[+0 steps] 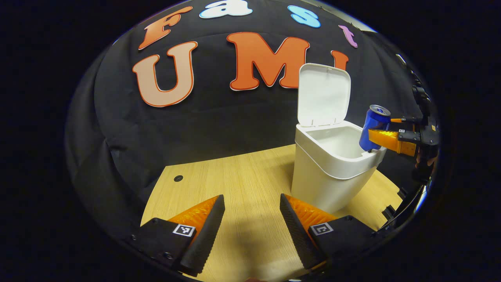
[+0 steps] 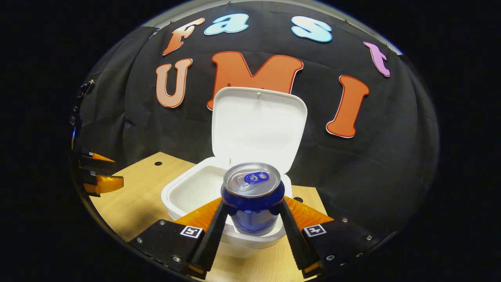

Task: Press the lid of the desktop garbage bin to open it, pick up the crumpled paper on the desktop and throw it into the bin, then pick up the pop can on the desktop and drop it into the bin, and finally close the garbage bin lid.

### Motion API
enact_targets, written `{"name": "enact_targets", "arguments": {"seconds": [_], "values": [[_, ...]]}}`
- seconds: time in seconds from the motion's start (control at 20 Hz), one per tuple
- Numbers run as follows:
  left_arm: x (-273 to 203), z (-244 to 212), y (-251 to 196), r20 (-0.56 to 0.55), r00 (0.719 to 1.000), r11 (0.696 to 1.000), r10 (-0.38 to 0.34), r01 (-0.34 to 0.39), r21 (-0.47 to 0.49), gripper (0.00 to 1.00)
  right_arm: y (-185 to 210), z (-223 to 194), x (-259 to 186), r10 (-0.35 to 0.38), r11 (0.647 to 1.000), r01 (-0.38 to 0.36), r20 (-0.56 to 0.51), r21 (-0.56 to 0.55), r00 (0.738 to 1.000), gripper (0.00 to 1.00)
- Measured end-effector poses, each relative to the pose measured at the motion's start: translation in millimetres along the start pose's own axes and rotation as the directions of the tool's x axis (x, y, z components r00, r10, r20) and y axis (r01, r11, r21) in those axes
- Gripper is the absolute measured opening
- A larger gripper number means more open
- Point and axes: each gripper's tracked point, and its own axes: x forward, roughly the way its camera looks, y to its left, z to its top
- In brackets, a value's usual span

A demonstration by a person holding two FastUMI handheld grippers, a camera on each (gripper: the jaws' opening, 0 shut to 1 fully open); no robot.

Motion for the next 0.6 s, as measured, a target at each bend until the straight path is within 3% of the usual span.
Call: {"name": "enact_targets", "arguments": {"seconds": [0.35,0.4,0.6], "values": [[-2.0,-2.7,7.4,0.005,1.000,1.000,0.016,-0.016,-0.013,0.91,-5.8,-1.6,1.7,-0.004,1.000,0.004,-0.006,0.010,1.000,0.82],[-2.3,-4.2,8.6,0.007,1.000,1.000,0.018,-0.018,-0.016,0.87,-6.3,0.1,2.6,-0.006,1.000,0.006,-0.003,0.002,1.000,0.82],[-4.0,-3.2,14.9,0.016,0.999,0.999,0.028,-0.028,-0.028,0.91,-12.9,21.3,2.6,-0.015,0.999,0.016,0.029,-0.036,0.999,0.82]]}}
